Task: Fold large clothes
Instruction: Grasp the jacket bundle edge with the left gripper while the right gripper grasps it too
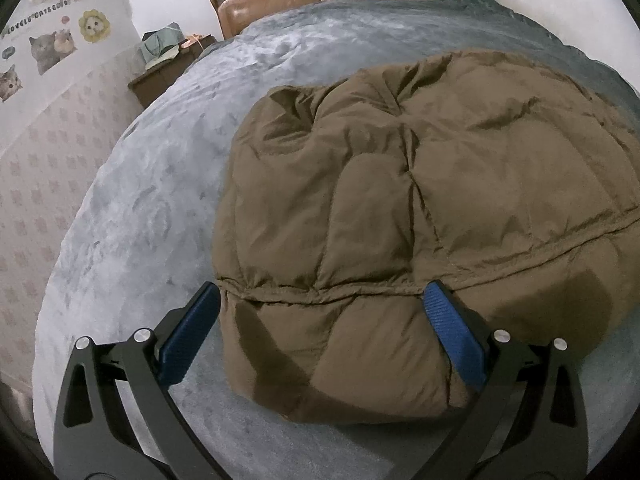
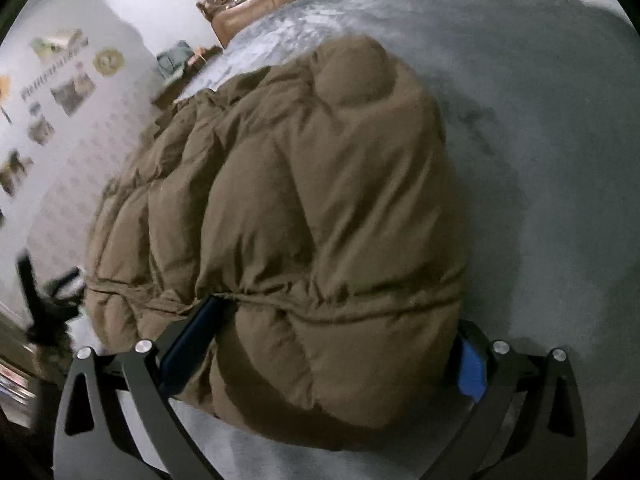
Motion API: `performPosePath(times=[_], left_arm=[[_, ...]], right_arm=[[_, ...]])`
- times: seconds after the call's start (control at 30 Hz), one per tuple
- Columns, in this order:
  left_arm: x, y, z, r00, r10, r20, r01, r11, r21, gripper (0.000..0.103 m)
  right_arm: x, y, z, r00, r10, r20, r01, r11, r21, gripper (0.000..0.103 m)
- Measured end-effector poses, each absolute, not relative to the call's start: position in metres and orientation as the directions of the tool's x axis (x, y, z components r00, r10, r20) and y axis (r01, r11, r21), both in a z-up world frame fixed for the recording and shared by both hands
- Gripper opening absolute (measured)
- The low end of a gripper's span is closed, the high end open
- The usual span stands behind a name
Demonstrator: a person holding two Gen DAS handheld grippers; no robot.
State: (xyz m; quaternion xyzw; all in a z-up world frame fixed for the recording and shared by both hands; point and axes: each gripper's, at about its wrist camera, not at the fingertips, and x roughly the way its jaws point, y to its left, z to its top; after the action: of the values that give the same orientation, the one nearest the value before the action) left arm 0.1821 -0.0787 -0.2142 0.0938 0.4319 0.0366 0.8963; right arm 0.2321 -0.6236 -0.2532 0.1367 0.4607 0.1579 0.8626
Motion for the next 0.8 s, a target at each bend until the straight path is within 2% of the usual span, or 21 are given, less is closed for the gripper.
performPosePath(times=[0.07,0.13,0.2,0.23,0.27,0.3,0.33,0.37,0.4,0.57,0.8], left_arm=[[0.180,-0.079,-0.212,0.625,0.147,-0.767,0.021,0.979,0.205,0.100],[0.180,-0.080,-0.211,0.635,0.159,-0.756,0.023,0.974,0.225,0.100],[0.178,-0.081,-0.205,0.666,0.169,-0.726,0.011,0.972,0.236,0.098],[0.178,-0.081,-0.203,0.674,0.155,-0.722,0.015,0.974,0.224,0.095],[0.181,-0.078,-0.198,0.676,0.128,-0.726,0.021,0.981,0.192,0.083],[0.184,-0.075,-0.197,0.670,0.114,-0.734,0.021,0.985,0.172,0.066],[0.193,-0.068,-0.195,0.646,0.086,-0.759,0.020,0.991,0.129,0.057],[0.200,-0.062,-0.195,0.629,0.069,-0.775,0.015,0.995,0.100,0.043],[0.209,-0.050,-0.196,0.609,0.047,-0.792,-0.001,0.998,0.058,0.040],[0.237,-0.010,-0.200,0.542,-0.017,-0.840,-0.083,0.994,-0.074,0.038],[0.275,-0.034,-0.233,0.438,0.043,-0.898,0.001,0.999,0.048,0.031]], right_arm=[[0.229,-0.628,-0.234,0.585,0.307,-0.750,-0.114,0.948,0.299,0.101],[0.224,-0.633,-0.215,0.667,0.226,-0.710,-0.071,0.968,0.241,0.101],[0.223,-0.634,-0.201,0.712,0.208,-0.671,-0.062,0.970,0.235,0.096],[0.225,-0.631,-0.195,0.728,0.193,-0.658,-0.066,0.975,0.212,0.078],[0.230,-0.625,-0.192,0.729,0.182,-0.660,-0.076,0.979,0.187,0.057],[0.236,-0.620,-0.194,0.718,0.191,-0.669,-0.090,0.979,0.183,0.052],[0.242,-0.616,-0.197,0.703,0.200,-0.682,-0.101,0.978,0.183,0.045],[0.250,-0.609,-0.202,0.686,0.192,-0.702,-0.107,0.981,0.164,0.040],[0.253,-0.604,-0.206,0.678,0.177,-0.713,-0.110,0.984,0.140,0.040],[0.260,-0.596,-0.222,0.644,0.149,-0.750,-0.119,0.988,0.094,0.040],[0.270,-0.592,-0.246,0.570,0.132,-0.811,-0.127,0.989,0.071,0.040]])
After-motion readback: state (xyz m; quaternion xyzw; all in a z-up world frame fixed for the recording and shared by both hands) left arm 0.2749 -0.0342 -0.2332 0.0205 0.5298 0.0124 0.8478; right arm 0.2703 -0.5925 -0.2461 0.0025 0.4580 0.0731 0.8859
